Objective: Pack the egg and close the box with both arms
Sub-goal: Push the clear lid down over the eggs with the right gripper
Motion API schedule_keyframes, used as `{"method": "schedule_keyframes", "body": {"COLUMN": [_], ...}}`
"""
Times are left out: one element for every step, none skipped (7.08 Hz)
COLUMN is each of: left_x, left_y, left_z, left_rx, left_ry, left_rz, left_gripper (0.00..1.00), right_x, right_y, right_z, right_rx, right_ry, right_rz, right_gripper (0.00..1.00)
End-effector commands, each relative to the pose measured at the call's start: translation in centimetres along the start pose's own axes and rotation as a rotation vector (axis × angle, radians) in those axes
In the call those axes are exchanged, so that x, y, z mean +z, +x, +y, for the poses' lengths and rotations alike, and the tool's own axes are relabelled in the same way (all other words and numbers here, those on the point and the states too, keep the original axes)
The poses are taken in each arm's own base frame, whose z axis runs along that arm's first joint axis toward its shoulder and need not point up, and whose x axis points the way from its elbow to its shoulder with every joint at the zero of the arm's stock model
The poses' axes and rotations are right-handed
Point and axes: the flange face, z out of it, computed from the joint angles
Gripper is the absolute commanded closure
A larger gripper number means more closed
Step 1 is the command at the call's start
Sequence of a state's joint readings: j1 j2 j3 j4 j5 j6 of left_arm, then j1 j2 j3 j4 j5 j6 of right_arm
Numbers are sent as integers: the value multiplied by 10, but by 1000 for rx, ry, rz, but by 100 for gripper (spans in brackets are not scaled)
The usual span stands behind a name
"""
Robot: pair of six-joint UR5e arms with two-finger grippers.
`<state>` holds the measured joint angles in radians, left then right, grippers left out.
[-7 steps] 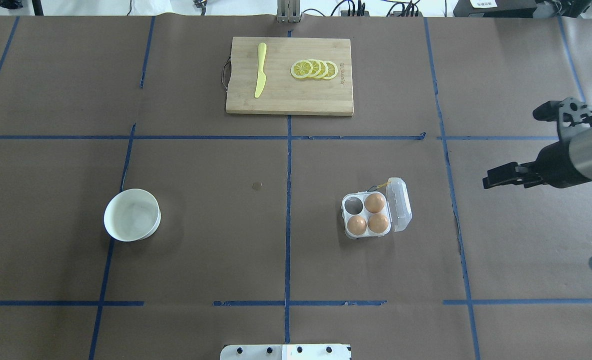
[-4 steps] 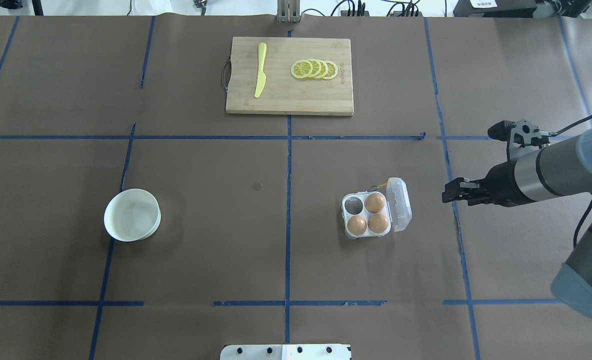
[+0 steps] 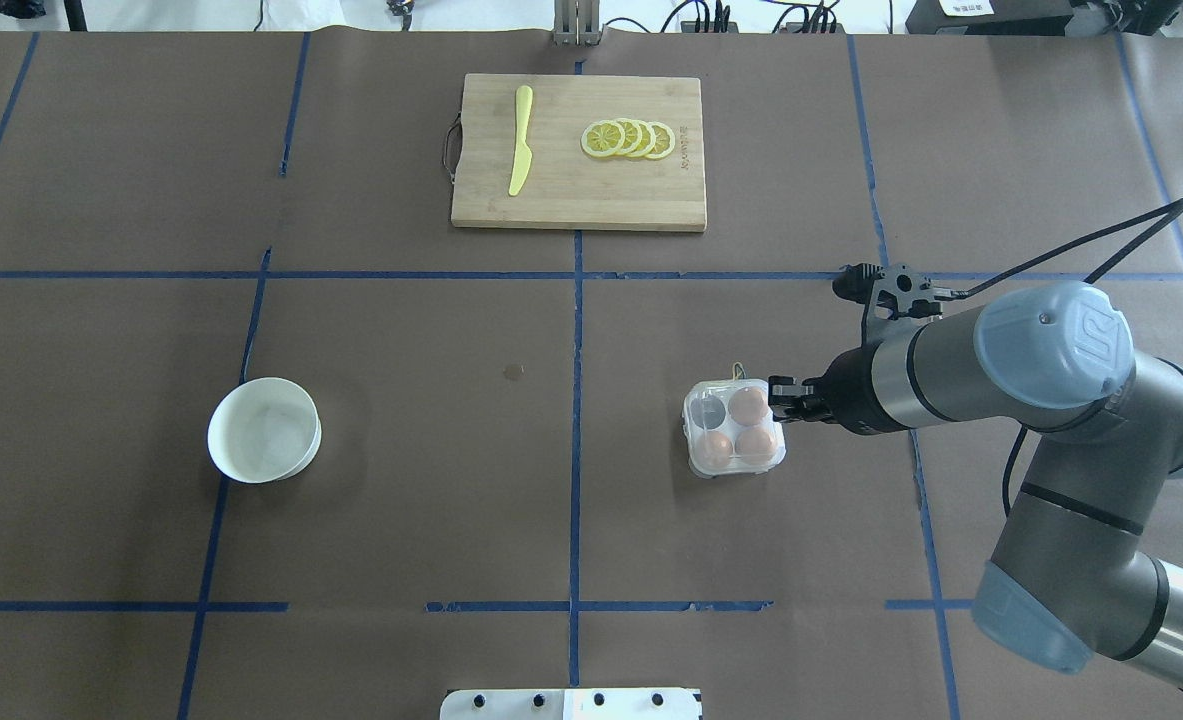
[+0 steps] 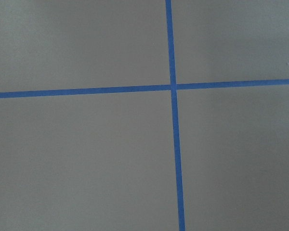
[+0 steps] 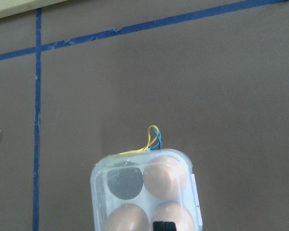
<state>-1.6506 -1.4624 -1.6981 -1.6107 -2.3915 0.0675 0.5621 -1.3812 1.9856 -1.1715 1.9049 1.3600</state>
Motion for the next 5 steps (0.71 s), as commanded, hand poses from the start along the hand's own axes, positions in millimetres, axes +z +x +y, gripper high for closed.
{"method": "schedule_keyframes", "body": {"left_x": [0,0,0,0,1], "left_y": [0,0,0,0,-1], "left_z": [0,0,0,0,0], "left_rx": [0,0,1,1,1], "left_ry": [0,0,1,1,0], "left_rz": [0,0,0,0,0], "left_gripper": [0,0,0,0,0], "right_x": [0,-5,-7,-14,-22], "right_y": [25,36,53,67,92], "right_z": [-24,-38,-45,-55,-66], "right_rx": [29,-32,-22,-33,-82], "right_ry": [6,16,26,39,31], "right_rz": [178,220,245,261,289], "right_gripper": [100,98,40,0,0]}}
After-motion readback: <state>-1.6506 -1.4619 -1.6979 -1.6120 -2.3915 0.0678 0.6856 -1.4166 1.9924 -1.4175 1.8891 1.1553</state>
